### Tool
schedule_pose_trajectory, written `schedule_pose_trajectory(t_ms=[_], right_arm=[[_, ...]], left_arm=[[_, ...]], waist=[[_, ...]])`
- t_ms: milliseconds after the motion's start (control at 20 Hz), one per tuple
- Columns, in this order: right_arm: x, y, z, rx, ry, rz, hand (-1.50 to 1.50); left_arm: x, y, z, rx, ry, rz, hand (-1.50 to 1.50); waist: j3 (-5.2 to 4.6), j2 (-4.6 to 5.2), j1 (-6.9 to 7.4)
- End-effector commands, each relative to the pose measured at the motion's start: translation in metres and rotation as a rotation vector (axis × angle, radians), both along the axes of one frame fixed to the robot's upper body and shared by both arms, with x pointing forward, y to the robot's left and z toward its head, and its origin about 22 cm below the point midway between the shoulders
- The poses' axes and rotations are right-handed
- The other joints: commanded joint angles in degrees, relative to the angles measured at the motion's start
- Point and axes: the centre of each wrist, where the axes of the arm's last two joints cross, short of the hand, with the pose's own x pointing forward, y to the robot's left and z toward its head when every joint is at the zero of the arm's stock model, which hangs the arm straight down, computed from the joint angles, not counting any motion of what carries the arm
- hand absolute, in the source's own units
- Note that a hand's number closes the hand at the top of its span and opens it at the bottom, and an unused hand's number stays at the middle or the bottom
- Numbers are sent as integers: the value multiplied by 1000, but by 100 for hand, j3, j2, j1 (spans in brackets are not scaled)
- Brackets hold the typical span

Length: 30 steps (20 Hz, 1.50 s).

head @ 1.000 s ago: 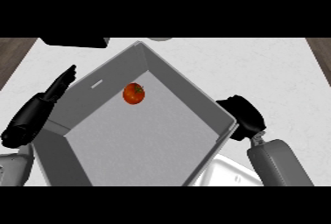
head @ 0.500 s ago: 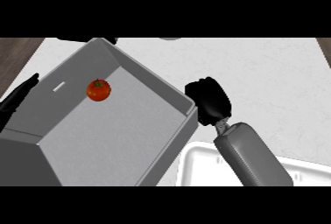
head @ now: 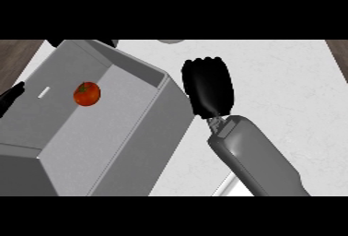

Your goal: Pick the tomato from the tray and place it in the cardboard box

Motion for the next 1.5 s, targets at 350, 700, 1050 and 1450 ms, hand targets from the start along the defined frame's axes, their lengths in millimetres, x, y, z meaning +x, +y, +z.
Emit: schedule_pose_trajectory(t_ms=[350,700,1050,1450], right_arm=[[-14,59,58,268,-85,-283,150],[3,68,37,113,70,-391,150],[27,54,23,111,375,-388,150],[36,44,1,97,648,-297,-150]], left_arm=[[34,-71,-15,-194,-51,-165,0],[29,-84,-25,-222,-33,-150,0],[32,-89,-15,-200,-61,-137,0],[29,-96,-17,-212,-57,-113,0]], waist=[[-53,57,-148],[-46,66,-216],[-36,92,-334],[-31,54,-467]])
